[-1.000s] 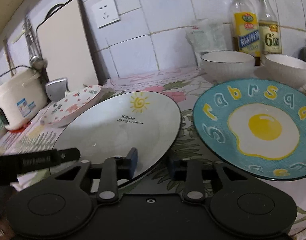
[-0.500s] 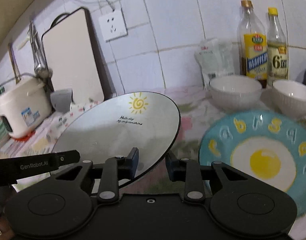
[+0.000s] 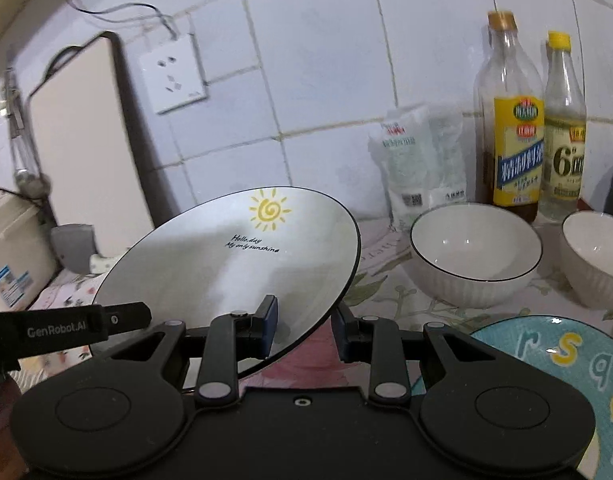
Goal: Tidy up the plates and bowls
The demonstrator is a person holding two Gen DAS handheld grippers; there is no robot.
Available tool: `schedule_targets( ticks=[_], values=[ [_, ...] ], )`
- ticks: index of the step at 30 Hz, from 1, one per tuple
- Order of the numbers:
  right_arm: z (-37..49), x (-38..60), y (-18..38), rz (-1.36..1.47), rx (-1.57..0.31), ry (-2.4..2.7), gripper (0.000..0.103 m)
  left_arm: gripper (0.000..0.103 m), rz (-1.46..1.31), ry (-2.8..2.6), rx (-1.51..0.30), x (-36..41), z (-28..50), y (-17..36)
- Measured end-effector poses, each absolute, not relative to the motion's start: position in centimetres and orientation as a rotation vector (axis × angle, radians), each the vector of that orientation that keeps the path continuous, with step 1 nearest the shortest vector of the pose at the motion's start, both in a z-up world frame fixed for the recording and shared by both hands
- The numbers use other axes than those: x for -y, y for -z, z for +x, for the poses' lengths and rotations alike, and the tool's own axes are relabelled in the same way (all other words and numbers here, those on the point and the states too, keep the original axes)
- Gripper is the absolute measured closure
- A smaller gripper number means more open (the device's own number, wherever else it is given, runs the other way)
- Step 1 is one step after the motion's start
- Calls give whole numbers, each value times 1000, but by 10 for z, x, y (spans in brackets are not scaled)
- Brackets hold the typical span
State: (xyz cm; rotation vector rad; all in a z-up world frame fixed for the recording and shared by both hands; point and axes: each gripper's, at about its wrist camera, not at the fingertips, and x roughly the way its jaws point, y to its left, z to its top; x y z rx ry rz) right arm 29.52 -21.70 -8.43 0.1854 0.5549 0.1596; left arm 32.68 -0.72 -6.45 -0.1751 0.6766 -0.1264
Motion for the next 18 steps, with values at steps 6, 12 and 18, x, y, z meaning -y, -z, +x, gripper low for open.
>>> schedule_targets(
  ticks=[6,12,18],
  values=[
    [328,216,93,188,-642,-103,68,79,-169,141,-745,15,359,82],
    [350,220,105,201,-735,-74,68,78,-150,127,-774,24,373,97],
    [362,218,104,209,-757,-48,68,78,-132,116,-761,24,384,99]
  ],
)
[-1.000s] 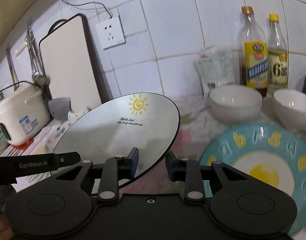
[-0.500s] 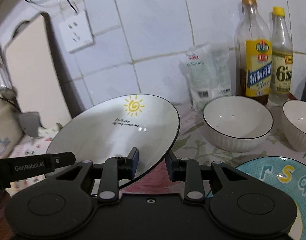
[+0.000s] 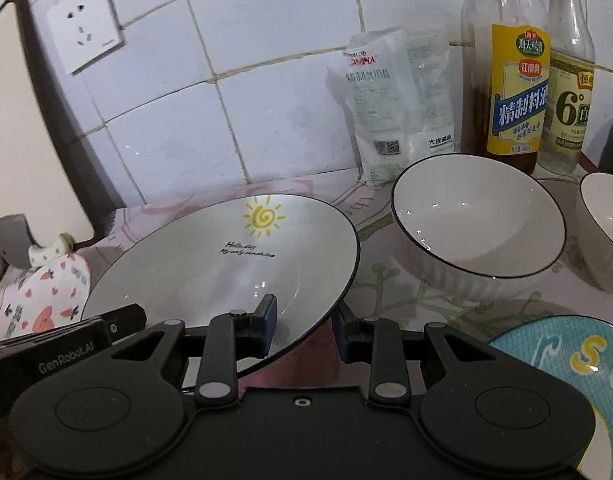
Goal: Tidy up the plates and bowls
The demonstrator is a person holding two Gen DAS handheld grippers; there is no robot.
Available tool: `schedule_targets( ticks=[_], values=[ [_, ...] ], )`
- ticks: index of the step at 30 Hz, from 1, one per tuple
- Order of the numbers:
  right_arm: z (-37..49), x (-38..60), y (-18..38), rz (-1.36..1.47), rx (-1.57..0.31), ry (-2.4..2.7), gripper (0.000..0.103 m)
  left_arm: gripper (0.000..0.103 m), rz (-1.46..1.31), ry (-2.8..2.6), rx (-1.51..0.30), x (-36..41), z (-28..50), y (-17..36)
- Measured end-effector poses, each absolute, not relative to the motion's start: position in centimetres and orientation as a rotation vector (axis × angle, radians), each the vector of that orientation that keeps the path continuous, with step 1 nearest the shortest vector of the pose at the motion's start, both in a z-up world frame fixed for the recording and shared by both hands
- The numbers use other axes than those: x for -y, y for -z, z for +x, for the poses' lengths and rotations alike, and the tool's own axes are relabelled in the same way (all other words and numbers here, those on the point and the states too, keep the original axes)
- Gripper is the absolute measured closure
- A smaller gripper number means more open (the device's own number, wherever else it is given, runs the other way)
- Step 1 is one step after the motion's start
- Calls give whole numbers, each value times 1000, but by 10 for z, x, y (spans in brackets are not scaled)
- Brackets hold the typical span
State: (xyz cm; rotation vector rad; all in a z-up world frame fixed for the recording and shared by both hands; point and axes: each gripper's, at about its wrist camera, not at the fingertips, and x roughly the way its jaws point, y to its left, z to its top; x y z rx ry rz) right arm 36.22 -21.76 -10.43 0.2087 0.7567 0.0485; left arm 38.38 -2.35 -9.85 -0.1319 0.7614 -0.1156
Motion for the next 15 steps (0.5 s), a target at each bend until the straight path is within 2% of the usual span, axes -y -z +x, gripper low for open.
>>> schedule_targets(
  ticks=[2,4,6,9,13,15],
  values=[
    [364,217,104,211,-760,-44,68,78,-134,114,-772,23,386,98],
    [364,221,107,244,-789,-58,63,78,-141,117,-804,22,388,99],
    [363,225,113,288,-849,-85,52,74,-168,140,-840,19,389,100],
    [350,228,114,276,-827,-102,52,68,-198,144,-874,14,385,102],
    [333,235,99,287,-789,-145,45,56,-168,137,-799,16,364,83],
    [325,239,92,299,-778,-181,45,55,-138,145,-787,18,352,71]
  ],
)
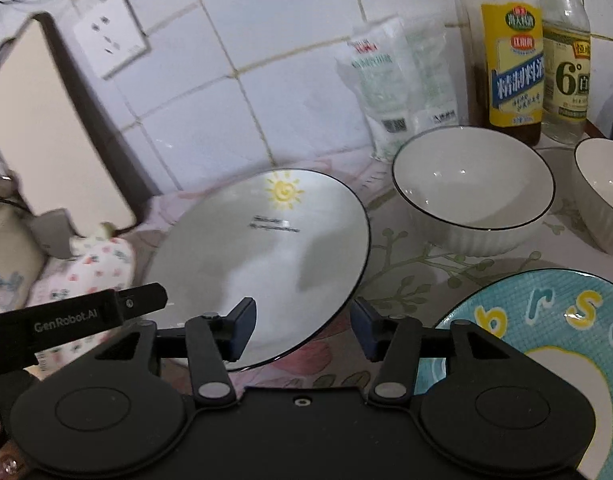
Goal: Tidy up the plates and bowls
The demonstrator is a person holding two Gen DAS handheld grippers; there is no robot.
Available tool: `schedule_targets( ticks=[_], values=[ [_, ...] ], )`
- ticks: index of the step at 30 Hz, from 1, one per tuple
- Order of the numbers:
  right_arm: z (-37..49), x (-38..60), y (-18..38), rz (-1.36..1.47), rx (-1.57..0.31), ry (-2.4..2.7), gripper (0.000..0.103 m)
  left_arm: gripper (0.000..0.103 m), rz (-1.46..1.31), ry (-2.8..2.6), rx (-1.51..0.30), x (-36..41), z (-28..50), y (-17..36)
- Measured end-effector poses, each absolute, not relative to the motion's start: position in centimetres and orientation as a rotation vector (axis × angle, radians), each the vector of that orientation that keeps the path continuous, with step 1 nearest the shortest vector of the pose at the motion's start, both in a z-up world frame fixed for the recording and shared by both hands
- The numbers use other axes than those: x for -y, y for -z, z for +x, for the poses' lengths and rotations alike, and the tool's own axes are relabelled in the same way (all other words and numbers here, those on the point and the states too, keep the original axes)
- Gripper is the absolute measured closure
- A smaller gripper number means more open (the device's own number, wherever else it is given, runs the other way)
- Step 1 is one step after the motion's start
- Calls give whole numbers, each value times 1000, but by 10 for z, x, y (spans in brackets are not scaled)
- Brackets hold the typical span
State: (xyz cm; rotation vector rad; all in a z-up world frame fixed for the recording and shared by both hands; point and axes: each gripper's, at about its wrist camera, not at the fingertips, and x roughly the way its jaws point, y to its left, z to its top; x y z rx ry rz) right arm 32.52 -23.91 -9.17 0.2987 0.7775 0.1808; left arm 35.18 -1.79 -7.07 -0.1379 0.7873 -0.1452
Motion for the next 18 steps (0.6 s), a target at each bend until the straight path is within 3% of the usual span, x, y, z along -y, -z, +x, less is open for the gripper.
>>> schedule_targets(
  ticks=[7,18],
  values=[
    [285,258,58,305,-710,-327,45,41,-34,154,-724,20,299,26],
    [211,288,-2,181,-596,-420,42,32,38,215,-681,25,221,-35]
  ],
)
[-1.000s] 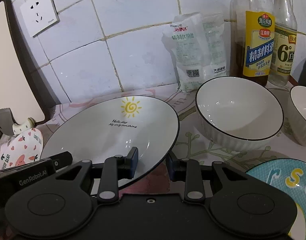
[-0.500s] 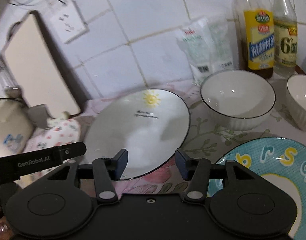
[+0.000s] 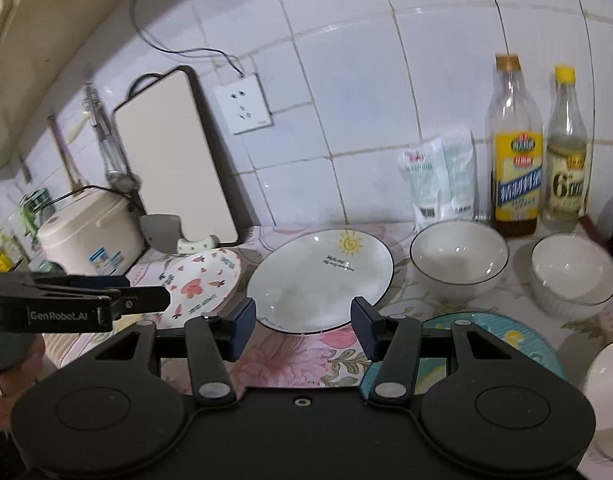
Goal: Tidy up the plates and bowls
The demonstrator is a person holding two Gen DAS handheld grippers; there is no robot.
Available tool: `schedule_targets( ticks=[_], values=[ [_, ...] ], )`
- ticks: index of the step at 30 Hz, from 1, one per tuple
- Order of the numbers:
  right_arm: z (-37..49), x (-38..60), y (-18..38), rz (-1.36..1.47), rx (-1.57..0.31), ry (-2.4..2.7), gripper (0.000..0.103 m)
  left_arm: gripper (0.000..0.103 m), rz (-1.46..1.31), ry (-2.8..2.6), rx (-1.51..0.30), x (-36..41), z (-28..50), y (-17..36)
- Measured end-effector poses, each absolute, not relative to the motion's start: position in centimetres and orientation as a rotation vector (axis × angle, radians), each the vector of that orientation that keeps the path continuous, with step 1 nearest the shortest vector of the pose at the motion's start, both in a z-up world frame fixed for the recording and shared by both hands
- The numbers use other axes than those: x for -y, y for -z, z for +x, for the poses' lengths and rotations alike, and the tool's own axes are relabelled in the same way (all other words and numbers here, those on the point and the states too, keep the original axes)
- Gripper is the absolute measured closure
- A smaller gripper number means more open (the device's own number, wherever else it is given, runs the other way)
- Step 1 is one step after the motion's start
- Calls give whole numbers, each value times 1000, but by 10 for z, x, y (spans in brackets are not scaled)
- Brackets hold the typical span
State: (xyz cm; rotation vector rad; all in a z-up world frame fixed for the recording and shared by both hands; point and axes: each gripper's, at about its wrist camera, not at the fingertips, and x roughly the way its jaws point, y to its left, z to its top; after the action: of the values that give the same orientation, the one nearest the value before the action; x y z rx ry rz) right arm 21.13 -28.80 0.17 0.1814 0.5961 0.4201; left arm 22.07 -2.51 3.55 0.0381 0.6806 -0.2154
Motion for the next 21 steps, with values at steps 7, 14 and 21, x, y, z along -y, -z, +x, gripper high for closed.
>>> schedule_targets(
  ticks=[7,14,21],
  values=[
    [173,310,-18,127,-571,-450,32,26,110,263,-657,45,183,-54],
    [140,342,-13,114,-573,-433,31,20,135,416,-667,75,157,-55],
    [115,373,7,122,-580,-384,30,16,163,543,-670,113,147,-40]
  ],
)
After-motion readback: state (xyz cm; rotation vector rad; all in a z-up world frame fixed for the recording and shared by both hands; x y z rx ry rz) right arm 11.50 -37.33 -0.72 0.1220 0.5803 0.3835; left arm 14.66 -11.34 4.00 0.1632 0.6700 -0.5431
